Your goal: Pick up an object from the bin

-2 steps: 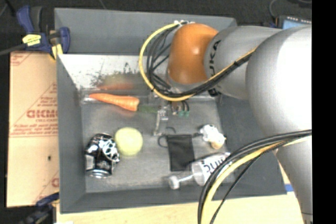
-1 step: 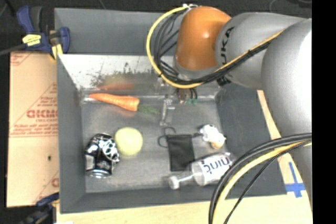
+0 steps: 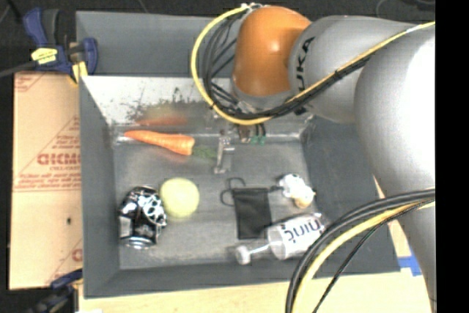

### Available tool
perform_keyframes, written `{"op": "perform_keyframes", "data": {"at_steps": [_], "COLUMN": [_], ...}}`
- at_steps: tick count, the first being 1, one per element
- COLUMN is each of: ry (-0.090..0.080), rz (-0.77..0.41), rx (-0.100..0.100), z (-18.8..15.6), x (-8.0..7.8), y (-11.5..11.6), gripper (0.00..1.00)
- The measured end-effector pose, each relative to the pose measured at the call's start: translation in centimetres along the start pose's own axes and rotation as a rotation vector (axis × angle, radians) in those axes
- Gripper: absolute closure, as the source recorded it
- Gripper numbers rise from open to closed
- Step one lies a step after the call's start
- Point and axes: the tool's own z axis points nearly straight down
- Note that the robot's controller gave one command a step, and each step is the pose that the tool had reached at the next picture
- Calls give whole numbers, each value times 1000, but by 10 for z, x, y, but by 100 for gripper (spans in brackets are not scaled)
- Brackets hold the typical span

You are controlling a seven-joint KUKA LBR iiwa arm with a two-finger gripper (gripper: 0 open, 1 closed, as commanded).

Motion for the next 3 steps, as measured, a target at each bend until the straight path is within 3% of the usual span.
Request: {"op": "perform_keyframes", "data": {"at_steps": [1, 2, 3], "ry": [6, -4, -4], "rz": [25, 73, 73], "rx": [-5, -2, -2], "z": [56, 55, 55], "x": [0, 1, 1], "y": [31, 77, 77], "gripper": [0, 100, 100]}}
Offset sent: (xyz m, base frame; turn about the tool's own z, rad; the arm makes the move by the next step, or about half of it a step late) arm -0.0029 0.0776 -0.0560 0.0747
